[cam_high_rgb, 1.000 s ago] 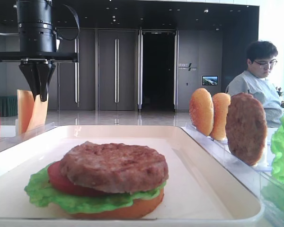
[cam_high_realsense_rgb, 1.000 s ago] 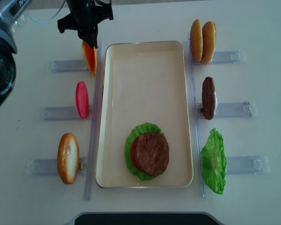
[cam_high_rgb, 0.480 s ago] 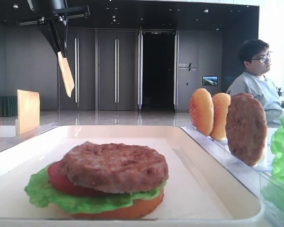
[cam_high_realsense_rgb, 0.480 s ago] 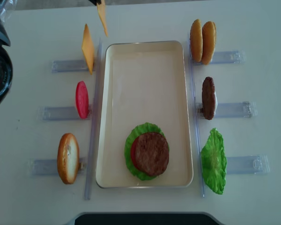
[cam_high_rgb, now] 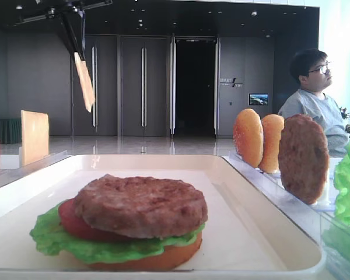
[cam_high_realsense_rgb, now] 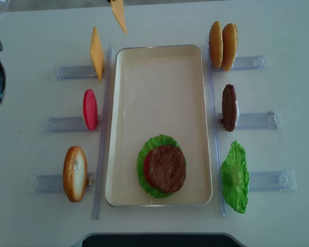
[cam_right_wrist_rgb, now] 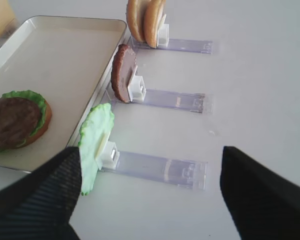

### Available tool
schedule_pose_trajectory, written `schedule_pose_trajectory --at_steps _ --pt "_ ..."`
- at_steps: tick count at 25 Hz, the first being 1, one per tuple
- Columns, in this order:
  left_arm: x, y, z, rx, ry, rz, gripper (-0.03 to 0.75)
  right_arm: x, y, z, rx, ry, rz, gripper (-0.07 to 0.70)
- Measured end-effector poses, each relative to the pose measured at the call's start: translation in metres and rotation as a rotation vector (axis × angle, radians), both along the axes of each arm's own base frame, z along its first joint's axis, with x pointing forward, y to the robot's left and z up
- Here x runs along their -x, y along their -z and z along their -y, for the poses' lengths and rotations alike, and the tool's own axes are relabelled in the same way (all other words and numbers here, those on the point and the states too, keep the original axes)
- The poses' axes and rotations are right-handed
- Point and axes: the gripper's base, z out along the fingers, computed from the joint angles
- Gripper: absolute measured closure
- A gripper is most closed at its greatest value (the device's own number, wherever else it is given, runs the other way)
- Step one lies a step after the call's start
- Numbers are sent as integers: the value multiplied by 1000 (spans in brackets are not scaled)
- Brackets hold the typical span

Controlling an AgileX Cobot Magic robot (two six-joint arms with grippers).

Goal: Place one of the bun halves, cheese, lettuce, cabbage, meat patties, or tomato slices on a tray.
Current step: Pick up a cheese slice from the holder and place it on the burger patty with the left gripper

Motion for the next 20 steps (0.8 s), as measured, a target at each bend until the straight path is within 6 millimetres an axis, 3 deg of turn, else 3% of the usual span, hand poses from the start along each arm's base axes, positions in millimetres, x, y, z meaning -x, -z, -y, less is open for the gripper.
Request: schedule_pose_trajectory --at_steps 11,20 --pt "94 -39 -35 -105 3 -1 695 0 0 0 0 0 0 90" --pt "158 -31 -55 -138 3 -53 695 0 0 0 0 0 0 90"
